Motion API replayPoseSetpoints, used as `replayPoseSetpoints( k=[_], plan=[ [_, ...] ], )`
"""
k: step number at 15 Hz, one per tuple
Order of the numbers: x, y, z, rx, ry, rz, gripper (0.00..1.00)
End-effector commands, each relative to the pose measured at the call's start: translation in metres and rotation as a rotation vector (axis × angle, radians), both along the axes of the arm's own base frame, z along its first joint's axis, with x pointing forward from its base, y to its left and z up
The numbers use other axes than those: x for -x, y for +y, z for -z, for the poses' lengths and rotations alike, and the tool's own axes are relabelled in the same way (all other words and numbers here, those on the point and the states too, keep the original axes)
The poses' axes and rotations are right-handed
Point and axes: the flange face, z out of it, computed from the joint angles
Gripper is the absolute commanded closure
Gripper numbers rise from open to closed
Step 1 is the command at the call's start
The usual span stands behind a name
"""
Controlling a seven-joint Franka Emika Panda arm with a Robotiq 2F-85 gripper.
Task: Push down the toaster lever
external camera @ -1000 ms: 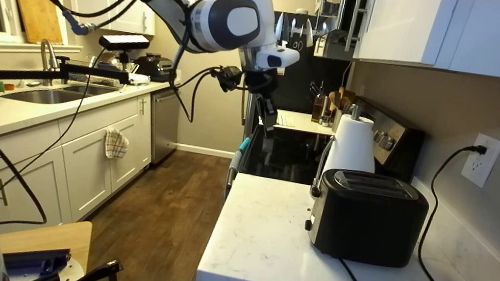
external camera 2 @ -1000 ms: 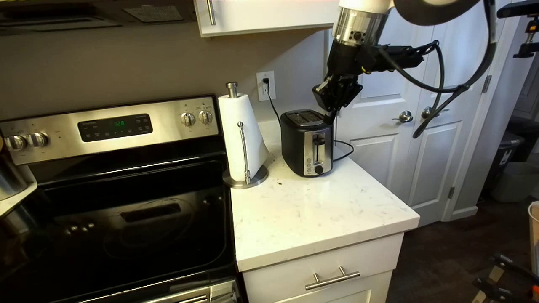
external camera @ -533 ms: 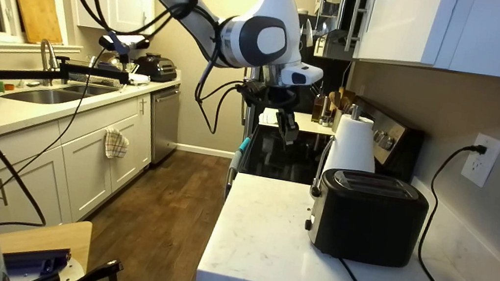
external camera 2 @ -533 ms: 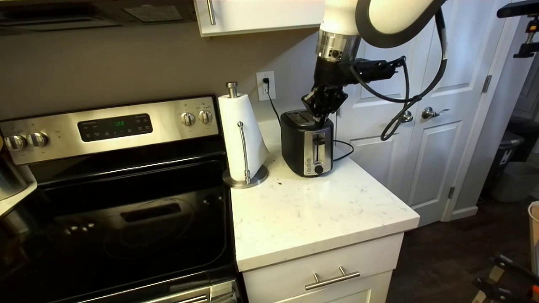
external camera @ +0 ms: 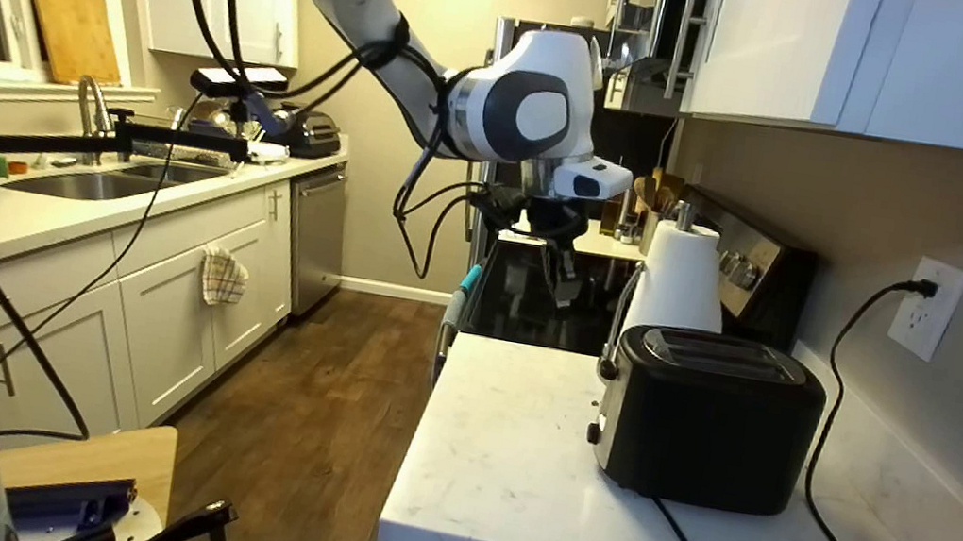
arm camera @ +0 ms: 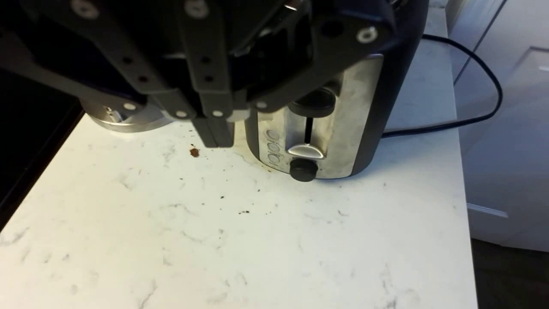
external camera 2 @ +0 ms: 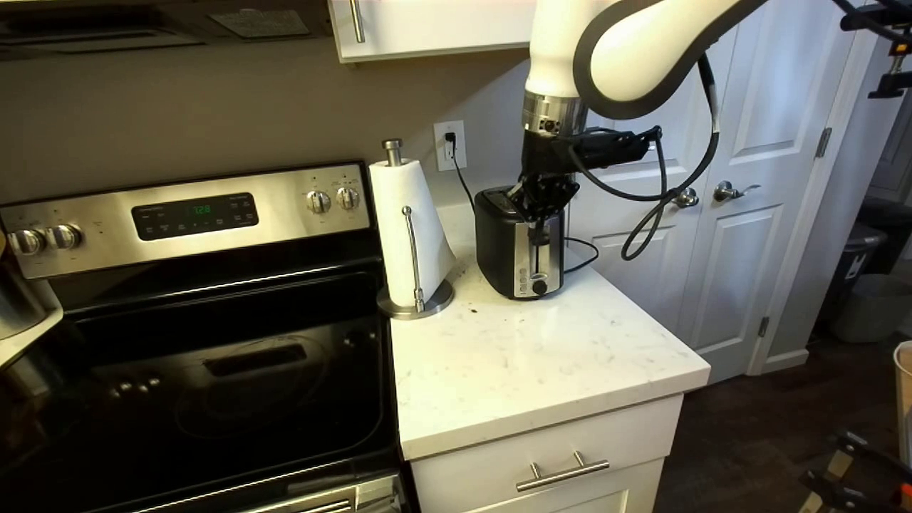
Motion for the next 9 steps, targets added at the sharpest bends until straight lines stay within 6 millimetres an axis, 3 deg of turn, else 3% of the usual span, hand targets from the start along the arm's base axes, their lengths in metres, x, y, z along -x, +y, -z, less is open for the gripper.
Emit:
replayPoseSetpoints(
  k=[1,9],
  plan=[
    [-0.0042,-0.0071,0.0086,0.072,-0.006,0.071,1.00],
    [0.0021,-0.0071,0.0168,0.226,-0.095,0.148,1.00]
  ],
)
